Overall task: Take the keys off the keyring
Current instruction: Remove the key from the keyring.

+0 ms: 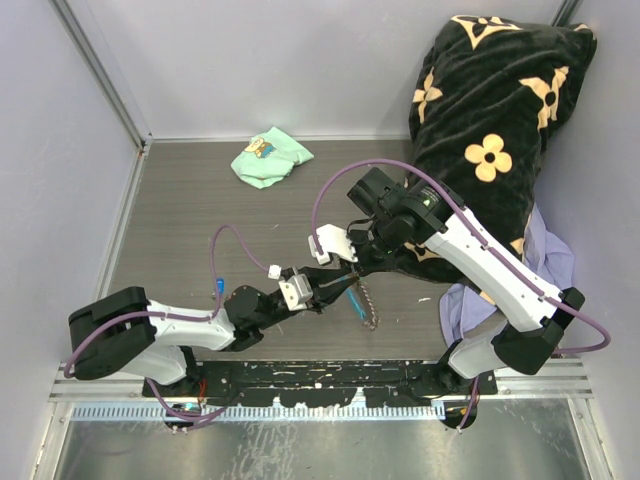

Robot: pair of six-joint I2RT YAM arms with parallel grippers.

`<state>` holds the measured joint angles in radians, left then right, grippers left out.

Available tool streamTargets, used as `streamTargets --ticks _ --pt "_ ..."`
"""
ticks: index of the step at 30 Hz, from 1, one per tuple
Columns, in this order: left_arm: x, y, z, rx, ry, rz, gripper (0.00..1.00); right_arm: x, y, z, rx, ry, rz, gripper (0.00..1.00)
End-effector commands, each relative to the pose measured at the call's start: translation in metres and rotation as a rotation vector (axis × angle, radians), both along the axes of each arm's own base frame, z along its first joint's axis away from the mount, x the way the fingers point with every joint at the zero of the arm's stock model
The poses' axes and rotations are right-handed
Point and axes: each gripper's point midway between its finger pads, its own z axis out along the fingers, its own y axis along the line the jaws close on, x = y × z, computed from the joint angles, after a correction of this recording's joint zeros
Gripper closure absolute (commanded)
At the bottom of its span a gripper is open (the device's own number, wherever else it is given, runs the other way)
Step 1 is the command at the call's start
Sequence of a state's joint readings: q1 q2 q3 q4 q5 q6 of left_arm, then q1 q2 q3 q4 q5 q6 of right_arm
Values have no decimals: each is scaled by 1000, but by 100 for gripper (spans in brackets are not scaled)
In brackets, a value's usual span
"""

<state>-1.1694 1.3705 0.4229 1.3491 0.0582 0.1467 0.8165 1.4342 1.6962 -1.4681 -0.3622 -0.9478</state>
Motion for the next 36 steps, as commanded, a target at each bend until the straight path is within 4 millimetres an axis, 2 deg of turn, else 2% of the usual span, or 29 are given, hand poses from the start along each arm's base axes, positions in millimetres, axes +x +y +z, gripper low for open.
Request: streamTargets --ticks 1,14,21,24,25,30,34,36 --pt "-2 0 33 -96 -53 -14 80 -2 8 25 88 -42 20 99" --pt "-3 0 27 -69 -47 -36 81 -3 8 27 98 -44 24 99" --pt "-4 -1 27 -57 -45 -48 100 -5 8 28 101 -42 25 99" --pt "-6 -1 26 -50 -47 -59 100 -5 8 29 108 -44 26 99" --pt "-6 0 27 -50 -47 -64 100 -6 8 30 112 -43 27 98" --pt "-10 5 34 -66 -32 -94 100 -11 9 31 138 -21 37 75" --pt "-14 7 36 -66 -14 -114 100 -13 8 38 195 7 39 61" --pt "-17 13 47 -94 -22 -115 100 -11 5 42 225 18 19 55"
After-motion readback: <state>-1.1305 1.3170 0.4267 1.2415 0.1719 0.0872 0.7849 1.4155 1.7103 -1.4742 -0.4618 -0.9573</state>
